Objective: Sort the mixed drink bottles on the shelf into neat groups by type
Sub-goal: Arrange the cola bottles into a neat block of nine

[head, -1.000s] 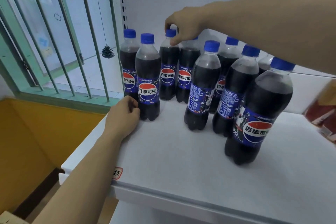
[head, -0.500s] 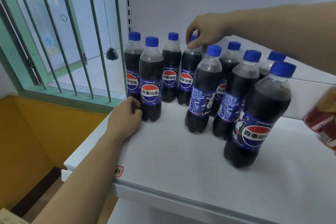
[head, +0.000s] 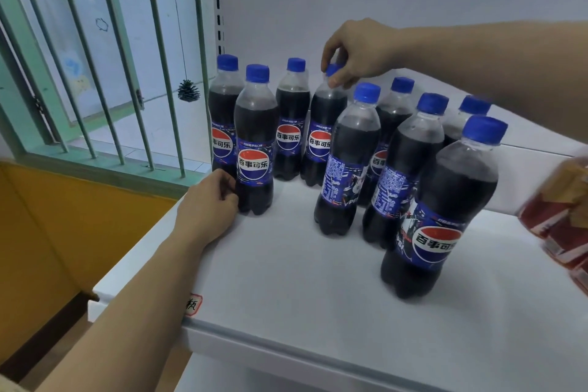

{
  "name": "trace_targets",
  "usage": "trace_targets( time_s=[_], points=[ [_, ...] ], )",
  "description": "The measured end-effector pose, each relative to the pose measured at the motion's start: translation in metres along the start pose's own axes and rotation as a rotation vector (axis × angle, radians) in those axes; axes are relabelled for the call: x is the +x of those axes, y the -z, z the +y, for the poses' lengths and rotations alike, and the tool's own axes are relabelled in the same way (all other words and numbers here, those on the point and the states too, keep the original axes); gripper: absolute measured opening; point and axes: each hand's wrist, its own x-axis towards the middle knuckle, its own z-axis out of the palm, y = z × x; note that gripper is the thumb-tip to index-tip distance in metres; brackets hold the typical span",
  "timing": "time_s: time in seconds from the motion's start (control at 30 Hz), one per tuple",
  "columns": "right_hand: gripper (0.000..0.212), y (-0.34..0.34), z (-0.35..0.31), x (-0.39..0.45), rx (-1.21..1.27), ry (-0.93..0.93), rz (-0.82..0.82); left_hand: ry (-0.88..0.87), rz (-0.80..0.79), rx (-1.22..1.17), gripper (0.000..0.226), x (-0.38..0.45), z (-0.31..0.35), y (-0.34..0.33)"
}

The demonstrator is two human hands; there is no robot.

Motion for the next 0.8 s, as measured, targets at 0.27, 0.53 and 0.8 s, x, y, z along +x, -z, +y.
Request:
trace_targets(
  time_s=[0.27,0.53,0.8],
  points=[
    [0.030,0.031,0.033,-0.027,-0.166,-0.243,-0.297,0.000,0.010,0.006,0.020,0.000,0.000,0.001],
    [0.028,0.027,0.044,-0.045,0.017,-0.203,-0.358,-0.002,0.003,-0.004,0.021,-0.003,0.002,0.003],
    [0.018,0.016,0.046,-0.044,0.128,-0.198,-0.153,-0.002,-0.003,-0.013,0.021,-0.005,0.004,0.004]
  ],
)
